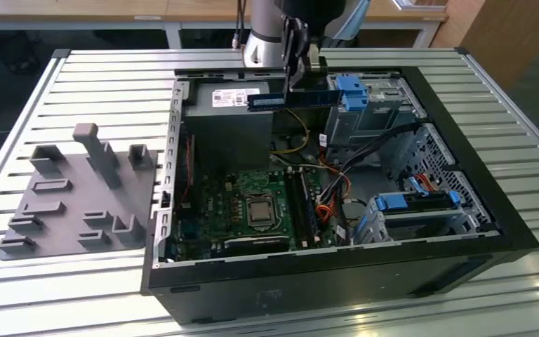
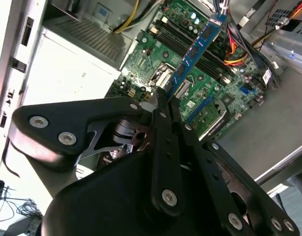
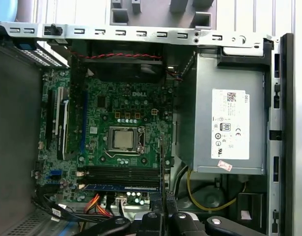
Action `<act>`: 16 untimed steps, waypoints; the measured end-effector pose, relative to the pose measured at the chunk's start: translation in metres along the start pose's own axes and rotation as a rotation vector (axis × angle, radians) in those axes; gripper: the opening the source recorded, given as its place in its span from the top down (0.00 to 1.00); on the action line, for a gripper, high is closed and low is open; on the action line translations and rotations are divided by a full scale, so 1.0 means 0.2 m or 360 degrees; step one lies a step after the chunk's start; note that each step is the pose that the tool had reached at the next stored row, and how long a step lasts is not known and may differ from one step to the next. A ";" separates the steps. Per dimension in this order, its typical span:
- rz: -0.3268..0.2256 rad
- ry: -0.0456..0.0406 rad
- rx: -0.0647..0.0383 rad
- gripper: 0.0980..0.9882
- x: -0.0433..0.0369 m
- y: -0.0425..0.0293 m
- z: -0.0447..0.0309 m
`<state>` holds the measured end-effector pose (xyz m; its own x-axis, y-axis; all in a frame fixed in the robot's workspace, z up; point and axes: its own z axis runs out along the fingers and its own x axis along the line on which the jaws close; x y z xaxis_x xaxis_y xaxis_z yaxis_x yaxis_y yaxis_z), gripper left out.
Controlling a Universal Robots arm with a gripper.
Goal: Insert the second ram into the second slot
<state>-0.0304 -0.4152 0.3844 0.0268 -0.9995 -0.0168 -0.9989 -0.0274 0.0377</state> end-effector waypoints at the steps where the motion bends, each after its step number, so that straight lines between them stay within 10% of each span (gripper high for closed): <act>1: 0.0000 0.0000 0.0000 0.96 0.010 0.000 0.000; 16: 0.0074 0.0000 0.0001 0.96 0.147 0.004 0.004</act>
<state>-0.0305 -0.4447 0.3832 -0.0195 -0.9997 -0.0153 -0.9991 0.0189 0.0378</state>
